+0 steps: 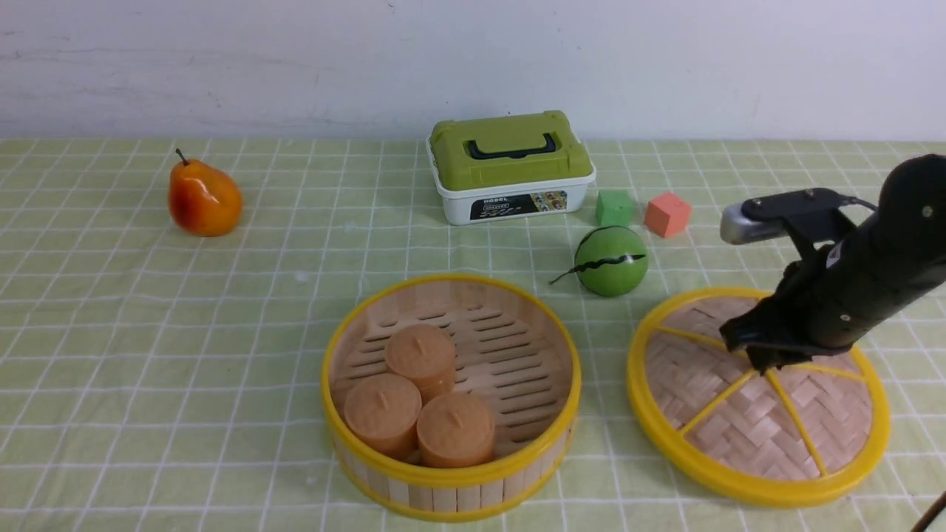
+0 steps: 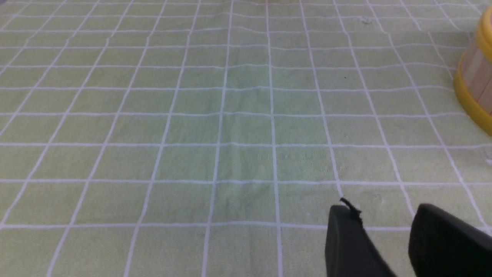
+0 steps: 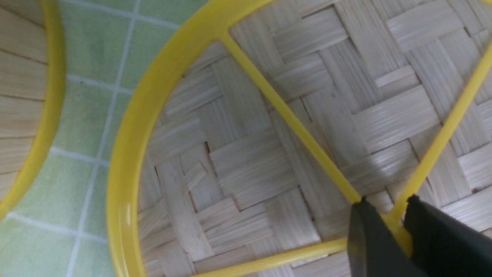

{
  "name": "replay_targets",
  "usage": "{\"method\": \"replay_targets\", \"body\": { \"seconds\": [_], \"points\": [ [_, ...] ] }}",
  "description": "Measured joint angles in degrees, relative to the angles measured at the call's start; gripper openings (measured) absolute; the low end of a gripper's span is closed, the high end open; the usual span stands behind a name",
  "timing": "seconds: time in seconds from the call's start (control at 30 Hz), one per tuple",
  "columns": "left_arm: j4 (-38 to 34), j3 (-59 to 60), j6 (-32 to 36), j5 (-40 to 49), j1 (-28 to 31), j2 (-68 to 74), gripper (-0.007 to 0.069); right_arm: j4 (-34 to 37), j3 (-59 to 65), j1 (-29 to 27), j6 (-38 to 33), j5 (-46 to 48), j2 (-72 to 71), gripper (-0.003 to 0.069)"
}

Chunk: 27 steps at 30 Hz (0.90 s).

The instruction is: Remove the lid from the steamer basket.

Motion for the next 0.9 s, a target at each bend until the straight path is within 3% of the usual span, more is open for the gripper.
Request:
{"method": "replay_targets", "body": {
  "seconds": [0.1, 0.13, 0.17, 0.23, 0.4, 0.57, 0.67, 0.7, 0.73, 0.77, 0.9],
  "points": [
    [0.0, 0.0, 0.0, 0.0, 0.0, 0.0, 0.0239, 0.0, 0.0, 0.0, 0.2, -1.3, 1.3, 0.0155],
    [0.0, 0.0, 0.0, 0.0, 0.0, 0.0, 0.0239, 0.2, 0.0, 0.0, 0.9, -1.4, 1.2, 0.0221],
    [0.0, 0.0, 0.0, 0.0, 0.0, 0.0, 0.0239, 0.3, 0.0, 0.0, 0.9, -1.4, 1.1, 0.0229],
    [0.0, 0.0, 0.0, 0.0, 0.0, 0.0, 0.0239, 0.4, -0.2, 0.0, 1.4, -0.1, -1.0, 0.0328],
    [0.0, 0.0, 0.0, 0.0, 0.0, 0.0, 0.0239, 0.4, -0.2, 0.0, 0.7, 2.4, -13.3, 0.0398],
    [0.0, 0.0, 0.0, 0.0, 0.0, 0.0, 0.0239, 0.5, 1.5, 0.0, 0.2, 2.0, -27.4, 0.0322],
    [0.0, 0.0, 0.0, 0.0, 0.0, 0.0, 0.0239, 0.6, 6.5, 0.0, 0.0, 1.4, -38.7, 0.0159],
    [0.0, 0.0, 0.0, 0.0, 0.0, 0.0, 0.0239, 0.6, 7.2, 0.0, 0.0, 1.4, -39.8, 0.0148],
    [0.0, 0.0, 0.0, 0.0, 0.0, 0.0, 0.0239, 0.6, 10.2, 0.0, 0.0, 1.2, -44.0, 0.0054],
    [0.0, 0.0, 0.0, 0.0, 0.0, 0.0, 0.0239, 0.6, 12.0, 0.0, 0.0, 1.1, -46.4, 0.0025],
    [0.0, 0.0, 0.0, 0.0, 0.0, 0.0, 0.0239, 0.8, 17.1, 0.0, 0.0, 0.0, -52.2, -0.0018]
  ]
}}
